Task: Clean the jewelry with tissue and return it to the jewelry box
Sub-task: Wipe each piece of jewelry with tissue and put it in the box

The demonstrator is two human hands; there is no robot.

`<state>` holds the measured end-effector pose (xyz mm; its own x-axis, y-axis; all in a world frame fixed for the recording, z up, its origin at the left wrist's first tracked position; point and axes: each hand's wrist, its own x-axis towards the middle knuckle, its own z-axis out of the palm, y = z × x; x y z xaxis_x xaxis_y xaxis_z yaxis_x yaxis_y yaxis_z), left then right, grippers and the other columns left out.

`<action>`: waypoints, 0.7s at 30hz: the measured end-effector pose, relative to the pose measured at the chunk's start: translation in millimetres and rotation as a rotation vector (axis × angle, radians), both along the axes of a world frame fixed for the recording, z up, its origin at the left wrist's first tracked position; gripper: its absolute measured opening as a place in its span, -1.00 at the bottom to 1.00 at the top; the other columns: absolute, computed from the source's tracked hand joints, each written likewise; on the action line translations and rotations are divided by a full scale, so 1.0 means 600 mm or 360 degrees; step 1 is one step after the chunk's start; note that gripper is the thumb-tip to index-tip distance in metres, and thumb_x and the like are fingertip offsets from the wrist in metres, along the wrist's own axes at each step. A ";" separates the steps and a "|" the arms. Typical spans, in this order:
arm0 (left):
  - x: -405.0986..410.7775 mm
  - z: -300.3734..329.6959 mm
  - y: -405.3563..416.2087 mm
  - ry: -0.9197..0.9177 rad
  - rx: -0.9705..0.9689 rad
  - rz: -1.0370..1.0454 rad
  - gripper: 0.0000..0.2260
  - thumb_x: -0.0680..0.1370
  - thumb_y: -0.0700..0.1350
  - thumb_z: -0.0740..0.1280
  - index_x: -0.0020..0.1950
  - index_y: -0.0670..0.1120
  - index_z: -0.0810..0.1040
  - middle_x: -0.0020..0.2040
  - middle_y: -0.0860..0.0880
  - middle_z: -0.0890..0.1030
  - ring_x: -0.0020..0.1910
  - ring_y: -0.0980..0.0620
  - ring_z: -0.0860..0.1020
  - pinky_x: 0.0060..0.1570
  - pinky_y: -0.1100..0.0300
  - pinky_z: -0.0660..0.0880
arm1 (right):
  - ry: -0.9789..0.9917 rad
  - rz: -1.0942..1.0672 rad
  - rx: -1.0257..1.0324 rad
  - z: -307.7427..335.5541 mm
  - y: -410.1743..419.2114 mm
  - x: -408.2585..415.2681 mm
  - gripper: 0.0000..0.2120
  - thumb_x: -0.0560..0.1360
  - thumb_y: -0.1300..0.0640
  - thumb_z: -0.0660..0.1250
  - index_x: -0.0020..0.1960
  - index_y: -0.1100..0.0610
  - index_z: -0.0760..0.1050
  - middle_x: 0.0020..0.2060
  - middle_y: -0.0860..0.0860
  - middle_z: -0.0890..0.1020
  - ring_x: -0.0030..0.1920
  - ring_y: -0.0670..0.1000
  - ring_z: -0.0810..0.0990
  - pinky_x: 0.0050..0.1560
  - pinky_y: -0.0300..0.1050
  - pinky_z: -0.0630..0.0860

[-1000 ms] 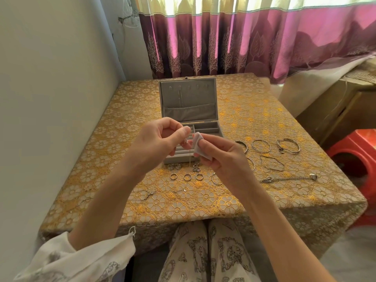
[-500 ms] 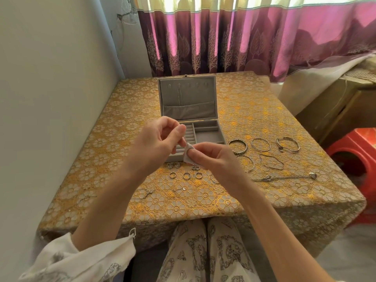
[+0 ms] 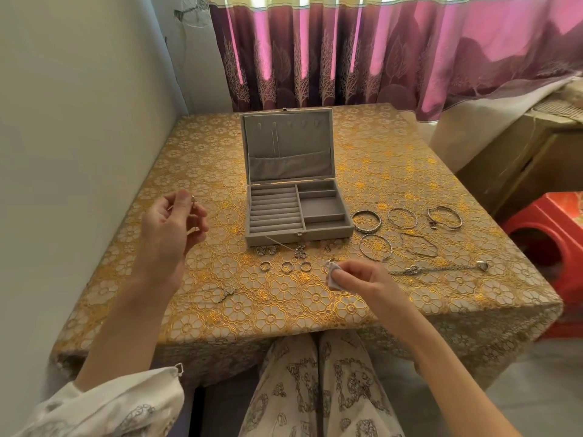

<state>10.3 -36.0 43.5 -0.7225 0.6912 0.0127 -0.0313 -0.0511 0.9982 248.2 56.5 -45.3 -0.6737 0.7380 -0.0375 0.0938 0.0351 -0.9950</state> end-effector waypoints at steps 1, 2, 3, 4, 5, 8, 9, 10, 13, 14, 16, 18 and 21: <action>-0.002 0.003 0.000 -0.0010 0.0021 0.0002 -0.85 0.62 -0.08 0.15 -0.11 -0.06 0.42 -0.30 0.04 0.50 -0.37 0.13 0.48 -0.35 0.27 0.47 | -0.0018 -0.0024 -0.0013 -0.006 0.002 0.005 -0.85 0.47 0.15 0.28 -0.12 0.21 0.58 -0.27 0.00 0.62 -0.23 -0.11 0.57 -0.16 -0.35 0.47; -0.003 0.005 0.000 -0.0013 0.0037 -0.0003 -0.85 0.62 -0.08 0.15 -0.11 -0.06 0.42 -0.30 0.03 0.49 -0.37 0.13 0.48 -0.38 0.29 0.47 | -0.0036 -0.0038 -0.0031 -0.010 0.003 0.009 -0.85 0.47 0.15 0.28 -0.12 0.21 0.58 -0.27 0.02 0.62 -0.24 -0.10 0.57 -0.18 -0.33 0.48; -0.003 0.007 0.001 -0.0010 0.0051 -0.0010 -0.85 0.62 -0.08 0.15 -0.11 -0.07 0.41 -0.29 0.03 0.49 -0.37 0.13 0.48 -0.39 0.31 0.47 | -0.0047 -0.0040 -0.0055 -0.013 0.004 0.012 -0.85 0.47 0.14 0.28 -0.13 0.21 0.57 -0.28 0.04 0.62 -0.27 -0.09 0.57 -0.22 -0.32 0.48; -0.002 0.009 0.002 -0.0006 0.0066 -0.0017 -0.85 0.62 -0.08 0.14 -0.11 -0.07 0.41 -0.29 0.03 0.49 -0.36 0.13 0.48 -0.40 0.32 0.48 | -0.0058 -0.0040 -0.0075 -0.016 0.005 0.014 -0.86 0.48 0.15 0.28 -0.14 0.20 0.56 -0.29 0.06 0.62 -0.30 -0.08 0.56 -0.27 -0.31 0.47; 0.000 0.011 0.004 -0.0004 0.0084 -0.0022 -0.85 0.62 -0.08 0.14 -0.10 -0.07 0.41 -0.28 0.03 0.49 -0.36 0.13 0.48 -0.39 0.31 0.47 | -0.0072 -0.0044 -0.0090 -0.018 0.005 0.016 -0.86 0.48 0.15 0.28 -0.15 0.20 0.55 -0.32 0.07 0.61 -0.34 -0.07 0.54 -0.33 -0.30 0.45; 0.003 0.019 0.009 0.0005 0.0144 -0.0018 -0.84 0.63 -0.08 0.13 -0.10 -0.07 0.42 -0.30 0.04 0.50 -0.37 0.14 0.49 -0.38 0.30 0.46 | -0.0138 -0.0105 -0.0122 -0.028 0.008 0.024 -0.85 0.50 0.14 0.28 -0.15 0.21 0.55 -0.39 0.04 0.59 -0.42 -0.03 0.46 -0.43 -0.26 0.37; 0.004 0.022 0.010 0.0007 0.0167 -0.0018 -0.83 0.63 -0.07 0.13 -0.11 -0.06 0.42 -0.31 0.05 0.51 -0.36 0.14 0.49 -0.37 0.29 0.46 | -0.0165 -0.0129 -0.0124 -0.031 0.008 0.027 -0.86 0.50 0.14 0.29 -0.15 0.20 0.55 -0.41 0.02 0.58 -0.43 -0.04 0.45 -0.42 -0.25 0.37; 0.005 0.024 0.012 0.0011 0.0189 -0.0023 -0.83 0.63 -0.07 0.13 -0.12 -0.06 0.42 -0.31 0.06 0.51 -0.36 0.13 0.50 -0.36 0.28 0.46 | -0.0185 -0.0144 -0.0121 -0.034 0.009 0.029 -0.86 0.50 0.15 0.28 -0.16 0.20 0.55 -0.42 0.00 0.56 -0.44 -0.06 0.46 -0.40 -0.24 0.38; 0.014 0.034 0.022 0.0030 0.0238 -0.0075 -0.83 0.62 -0.06 0.13 -0.11 -0.07 0.43 -0.29 0.05 0.53 -0.34 0.12 0.51 -0.34 0.28 0.47 | -0.0228 -0.0182 -0.0103 -0.036 0.011 0.030 -0.86 0.52 0.20 0.27 -0.15 0.23 0.54 -0.44 -0.01 0.52 -0.50 -0.18 0.46 -0.41 -0.28 0.39; 0.019 0.038 0.025 0.0027 0.0259 -0.0097 -0.83 0.62 -0.06 0.13 -0.10 -0.07 0.43 -0.29 0.04 0.53 -0.34 0.12 0.52 -0.35 0.29 0.47 | -0.0259 -0.0201 -0.0091 -0.036 0.011 0.028 -0.86 0.52 0.20 0.26 -0.14 0.25 0.54 -0.43 0.00 0.52 -0.51 -0.21 0.45 -0.43 -0.32 0.38; 0.028 0.047 0.032 0.0001 0.0309 -0.0137 -0.83 0.62 -0.07 0.12 -0.10 -0.07 0.43 -0.29 0.05 0.53 -0.33 0.12 0.52 -0.35 0.29 0.48 | -0.0324 -0.0238 -0.0054 -0.035 0.012 0.025 -0.84 0.53 0.19 0.26 -0.10 0.27 0.55 -0.41 0.02 0.54 -0.53 -0.23 0.46 -0.47 -0.39 0.35; 0.035 0.059 0.036 -0.0033 0.0358 -0.0172 -0.83 0.63 -0.07 0.12 -0.11 -0.06 0.43 -0.29 0.04 0.53 -0.32 0.11 0.52 -0.36 0.29 0.48 | -0.0350 -0.0266 -0.0044 -0.035 0.011 0.023 -0.84 0.53 0.19 0.26 -0.08 0.27 0.56 -0.40 0.04 0.54 -0.54 -0.24 0.46 -0.51 -0.41 0.33; 0.042 0.074 0.038 -0.0087 0.0415 -0.0249 -0.83 0.62 -0.07 0.11 -0.10 -0.08 0.42 -0.29 0.04 0.55 -0.32 0.10 0.53 -0.38 0.29 0.48 | -0.0361 -0.0311 -0.0054 -0.036 0.011 0.021 -0.82 0.54 0.17 0.25 -0.09 0.26 0.56 -0.41 0.05 0.54 -0.54 -0.23 0.45 -0.51 -0.41 0.32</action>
<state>35.2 -13.1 87.9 -0.6122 0.7726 0.1683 -0.1119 -0.2954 0.9488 261.1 62.8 -66.9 -0.4908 0.8485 -0.1981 0.3158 -0.0386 -0.9480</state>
